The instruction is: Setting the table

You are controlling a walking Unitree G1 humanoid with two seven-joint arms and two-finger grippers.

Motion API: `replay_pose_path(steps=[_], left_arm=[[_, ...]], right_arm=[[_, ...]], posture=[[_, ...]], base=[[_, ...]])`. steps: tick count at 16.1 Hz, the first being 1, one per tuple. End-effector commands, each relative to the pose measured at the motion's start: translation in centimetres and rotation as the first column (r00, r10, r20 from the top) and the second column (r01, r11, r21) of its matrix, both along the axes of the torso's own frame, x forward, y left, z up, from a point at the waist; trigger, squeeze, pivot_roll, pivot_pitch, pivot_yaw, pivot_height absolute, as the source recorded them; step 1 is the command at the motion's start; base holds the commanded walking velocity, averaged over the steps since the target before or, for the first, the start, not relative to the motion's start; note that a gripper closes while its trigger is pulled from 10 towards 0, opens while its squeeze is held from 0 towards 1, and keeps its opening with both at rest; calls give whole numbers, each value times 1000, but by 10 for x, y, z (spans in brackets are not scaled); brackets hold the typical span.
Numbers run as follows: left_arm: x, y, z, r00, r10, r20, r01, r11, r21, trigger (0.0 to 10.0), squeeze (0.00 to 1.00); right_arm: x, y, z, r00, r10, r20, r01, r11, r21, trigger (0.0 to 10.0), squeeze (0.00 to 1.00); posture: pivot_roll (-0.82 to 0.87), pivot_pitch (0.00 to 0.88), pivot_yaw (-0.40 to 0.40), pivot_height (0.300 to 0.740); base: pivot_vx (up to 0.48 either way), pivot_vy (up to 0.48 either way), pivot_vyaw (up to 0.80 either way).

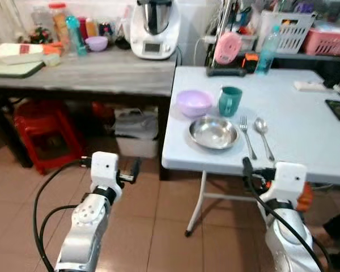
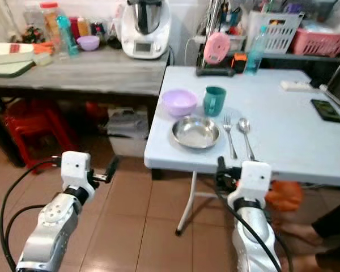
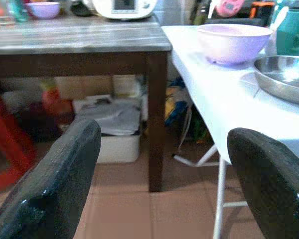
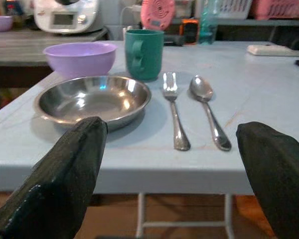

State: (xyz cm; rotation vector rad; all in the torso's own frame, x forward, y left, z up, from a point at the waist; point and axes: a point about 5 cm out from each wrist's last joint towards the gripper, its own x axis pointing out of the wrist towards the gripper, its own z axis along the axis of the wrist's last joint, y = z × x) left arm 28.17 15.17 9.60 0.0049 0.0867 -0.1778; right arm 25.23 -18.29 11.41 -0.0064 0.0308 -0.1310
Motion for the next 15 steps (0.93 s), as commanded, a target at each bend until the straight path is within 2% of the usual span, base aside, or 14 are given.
replay_pose_path(steps=[1, 11, 13, 15], left_arm=[[0, 3, -1, 1000, 3, -5, -3, 1000, 11, 10000, 0], [4, 3, 3, 1000, 8, 22, -8, 1000, 8, 10000, 0], [3, 2, 3, 1000, 7, 21, -7, 1000, -17, 10000, 0], [3, 3, 7, 999, 5, 35, -3, 998, -56, 10000, 0]], right_arm=[[2, 2, 5, 1000, 14, 21, -13, 1000, -7, 10000, 0], [2, 2, 7, 999, 8, 36, -8, 1000, -12, 10000, 0], [3, 2, 7, 999, 8, 41, -7, 1000, -12, 10000, 0], [2, 1, 16, 995, 6, 97, -3, 1000, -25, 10000, 0]], posture=[[-45, 0, 0, 740], [-45, 0, 6, 740], [-46, 0, 7, 740], [-44, 0, 7, 740]], base=[[0, 0, 0], [0, 0, 0], [0, 0, 0], [0, 0, 0]])
